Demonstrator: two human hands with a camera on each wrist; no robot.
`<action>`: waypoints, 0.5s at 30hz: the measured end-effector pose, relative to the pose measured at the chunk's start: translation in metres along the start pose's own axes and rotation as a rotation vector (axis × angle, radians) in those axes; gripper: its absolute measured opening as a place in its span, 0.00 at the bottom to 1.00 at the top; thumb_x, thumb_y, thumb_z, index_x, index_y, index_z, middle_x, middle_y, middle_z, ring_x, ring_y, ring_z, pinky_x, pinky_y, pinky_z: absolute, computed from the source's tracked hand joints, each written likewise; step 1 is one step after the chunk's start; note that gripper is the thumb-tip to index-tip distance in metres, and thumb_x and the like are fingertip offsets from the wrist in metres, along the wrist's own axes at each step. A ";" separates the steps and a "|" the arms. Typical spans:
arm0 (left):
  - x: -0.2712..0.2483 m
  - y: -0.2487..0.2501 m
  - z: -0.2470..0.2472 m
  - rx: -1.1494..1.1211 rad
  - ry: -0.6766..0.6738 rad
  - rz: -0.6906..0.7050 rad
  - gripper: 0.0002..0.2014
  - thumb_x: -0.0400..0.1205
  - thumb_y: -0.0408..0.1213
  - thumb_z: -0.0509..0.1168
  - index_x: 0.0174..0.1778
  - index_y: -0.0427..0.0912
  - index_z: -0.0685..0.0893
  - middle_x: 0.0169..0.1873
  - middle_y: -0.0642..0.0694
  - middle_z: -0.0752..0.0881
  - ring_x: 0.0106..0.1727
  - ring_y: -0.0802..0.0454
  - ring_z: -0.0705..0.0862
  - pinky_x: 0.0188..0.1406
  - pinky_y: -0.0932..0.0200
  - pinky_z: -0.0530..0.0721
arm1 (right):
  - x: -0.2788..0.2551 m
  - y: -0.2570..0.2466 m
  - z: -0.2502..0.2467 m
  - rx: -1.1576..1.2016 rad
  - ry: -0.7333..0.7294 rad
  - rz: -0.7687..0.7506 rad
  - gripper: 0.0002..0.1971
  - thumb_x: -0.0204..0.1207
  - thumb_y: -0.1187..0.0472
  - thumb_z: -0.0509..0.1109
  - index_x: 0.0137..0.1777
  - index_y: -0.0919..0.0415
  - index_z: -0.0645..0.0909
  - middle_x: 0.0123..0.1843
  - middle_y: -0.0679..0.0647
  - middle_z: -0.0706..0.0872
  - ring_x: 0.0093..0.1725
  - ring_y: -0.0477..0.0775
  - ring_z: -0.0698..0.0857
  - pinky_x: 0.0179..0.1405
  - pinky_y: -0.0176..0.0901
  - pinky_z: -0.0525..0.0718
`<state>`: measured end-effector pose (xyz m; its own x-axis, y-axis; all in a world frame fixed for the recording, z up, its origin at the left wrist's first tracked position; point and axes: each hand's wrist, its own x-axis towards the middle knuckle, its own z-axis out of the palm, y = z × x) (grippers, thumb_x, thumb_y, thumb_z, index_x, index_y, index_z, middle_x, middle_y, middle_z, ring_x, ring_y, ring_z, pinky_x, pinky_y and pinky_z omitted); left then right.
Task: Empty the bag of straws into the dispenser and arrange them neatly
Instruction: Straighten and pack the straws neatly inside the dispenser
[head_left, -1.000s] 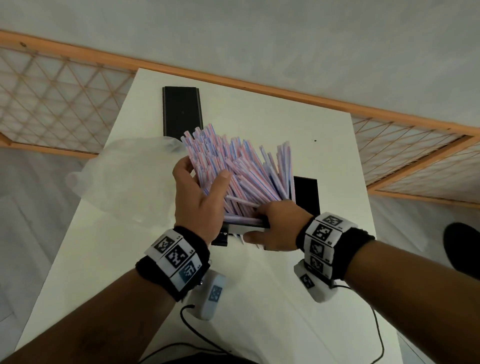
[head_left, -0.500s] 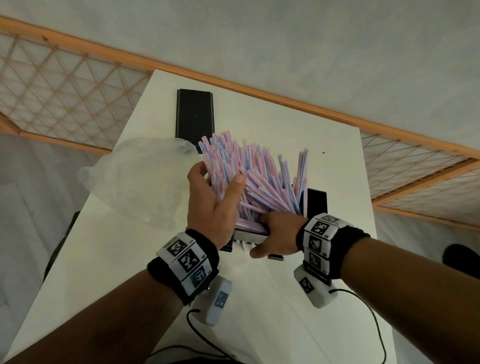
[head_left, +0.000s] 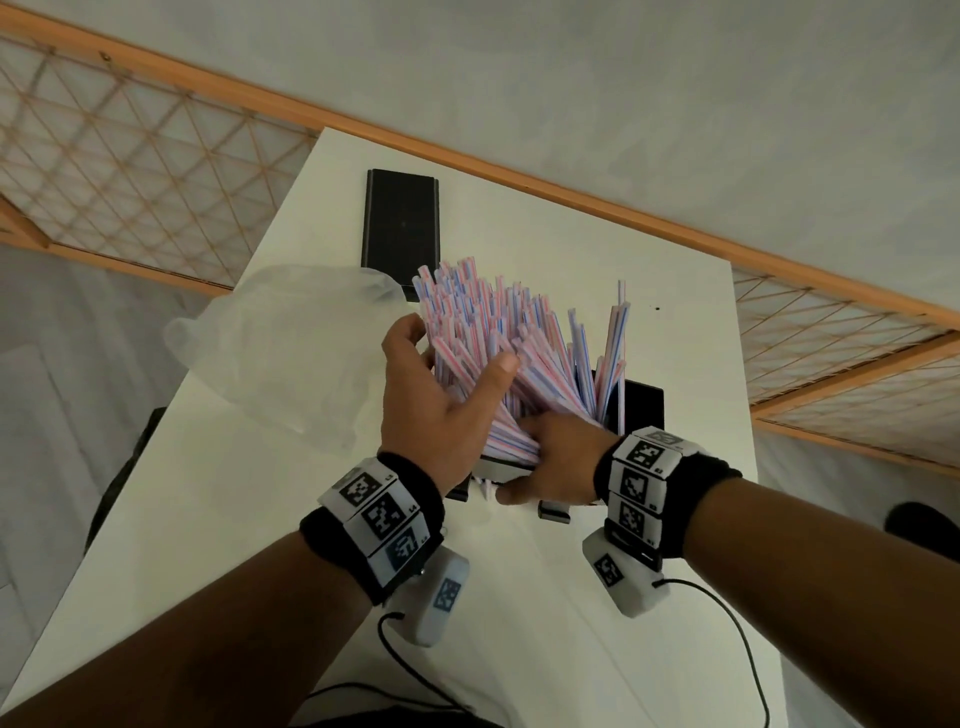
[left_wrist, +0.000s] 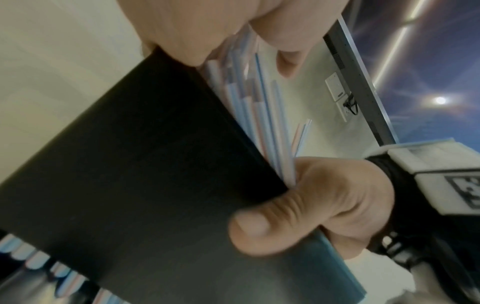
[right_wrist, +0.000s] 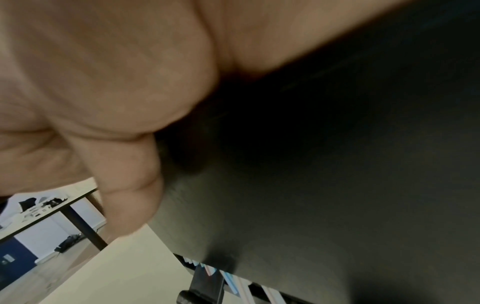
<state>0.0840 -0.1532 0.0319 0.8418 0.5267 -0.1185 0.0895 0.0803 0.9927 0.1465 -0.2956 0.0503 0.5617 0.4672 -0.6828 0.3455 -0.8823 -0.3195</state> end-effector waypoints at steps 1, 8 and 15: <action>0.001 0.000 -0.002 -0.017 0.020 -0.009 0.40 0.71 0.56 0.78 0.74 0.48 0.65 0.68 0.49 0.83 0.64 0.54 0.88 0.59 0.52 0.90 | -0.002 -0.001 -0.001 0.024 0.028 -0.007 0.16 0.70 0.41 0.79 0.42 0.48 0.77 0.39 0.43 0.81 0.40 0.48 0.82 0.33 0.35 0.72; 0.008 0.002 -0.005 0.149 -0.042 0.011 0.50 0.65 0.42 0.86 0.78 0.49 0.61 0.71 0.56 0.77 0.71 0.56 0.81 0.71 0.49 0.83 | -0.015 0.005 0.006 -0.101 0.217 -0.077 0.23 0.70 0.33 0.75 0.42 0.50 0.70 0.38 0.45 0.76 0.34 0.47 0.75 0.32 0.41 0.68; 0.002 0.005 -0.008 0.239 -0.059 0.006 0.57 0.62 0.41 0.88 0.81 0.44 0.59 0.75 0.50 0.75 0.72 0.53 0.80 0.71 0.45 0.83 | -0.065 0.023 0.005 -0.008 0.459 -0.184 0.14 0.70 0.43 0.75 0.42 0.53 0.83 0.38 0.46 0.83 0.37 0.47 0.78 0.36 0.39 0.70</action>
<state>0.0815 -0.1449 0.0369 0.8717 0.4755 -0.1183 0.2022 -0.1290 0.9708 0.1144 -0.3467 0.0842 0.7633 0.5935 -0.2554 0.4749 -0.7834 -0.4010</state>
